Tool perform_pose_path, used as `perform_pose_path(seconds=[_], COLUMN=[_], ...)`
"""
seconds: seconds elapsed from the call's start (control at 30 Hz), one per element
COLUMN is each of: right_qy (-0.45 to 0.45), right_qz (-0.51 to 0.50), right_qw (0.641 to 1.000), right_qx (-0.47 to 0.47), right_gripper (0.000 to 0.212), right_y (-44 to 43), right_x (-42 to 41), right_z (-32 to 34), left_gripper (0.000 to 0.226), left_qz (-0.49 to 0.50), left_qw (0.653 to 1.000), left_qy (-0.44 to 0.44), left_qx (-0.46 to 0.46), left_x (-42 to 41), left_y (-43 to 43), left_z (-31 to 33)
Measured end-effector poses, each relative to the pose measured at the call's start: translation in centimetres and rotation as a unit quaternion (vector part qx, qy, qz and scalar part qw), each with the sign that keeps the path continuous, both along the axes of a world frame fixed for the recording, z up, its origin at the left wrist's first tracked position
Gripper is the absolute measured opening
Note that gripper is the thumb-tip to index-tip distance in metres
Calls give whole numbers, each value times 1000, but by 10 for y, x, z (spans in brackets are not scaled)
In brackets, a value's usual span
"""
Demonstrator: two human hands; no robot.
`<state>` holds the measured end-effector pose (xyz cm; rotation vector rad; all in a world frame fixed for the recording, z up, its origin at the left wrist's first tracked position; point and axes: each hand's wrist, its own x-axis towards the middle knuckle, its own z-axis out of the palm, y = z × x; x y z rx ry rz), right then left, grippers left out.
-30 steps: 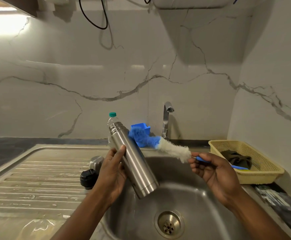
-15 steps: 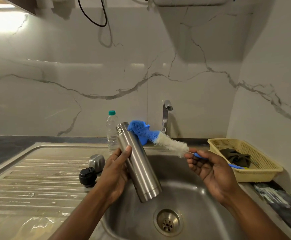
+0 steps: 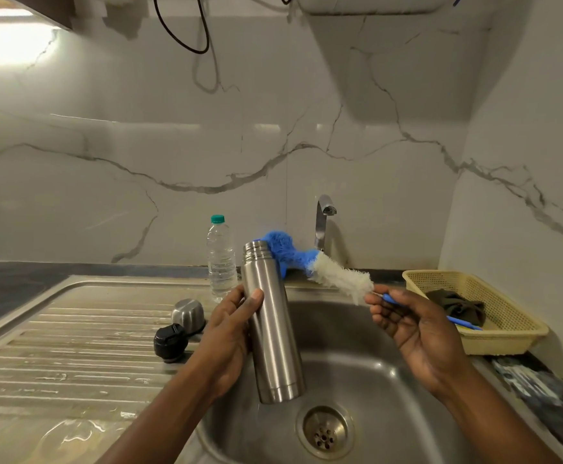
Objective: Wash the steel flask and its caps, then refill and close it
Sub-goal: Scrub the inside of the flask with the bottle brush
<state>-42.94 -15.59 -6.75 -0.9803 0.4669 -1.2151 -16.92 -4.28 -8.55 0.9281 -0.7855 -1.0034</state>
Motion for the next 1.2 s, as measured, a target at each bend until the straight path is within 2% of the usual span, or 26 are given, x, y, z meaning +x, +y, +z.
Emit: perform_pose_path(seconds=[0.5,0.8,0.93,1.03,1.2], right_qy=[6,28,35,44,65], right_qz=[42,83,52,71,77], right_qw=[999,996,998,997,995], right_qx=[17,2,7,7,-10], right_gripper=[27,33,32,27,30], right_y=[4,10,4,4,2], right_x=[0,7,-5,-2,-3], right_z=[-2,-3,1,-4,-5], left_gripper=[39,46,44,48,50], left_qz=[30,48,61,57,66], left_qw=[995,998,996,995,994], left_qy=[96,38,63,87,92], left_qx=[-4,3,-5,7,6], left_x=[3,0,3,3,8], left_y=[-1,-2,0,1,2], left_z=[3,4,6,5,8])
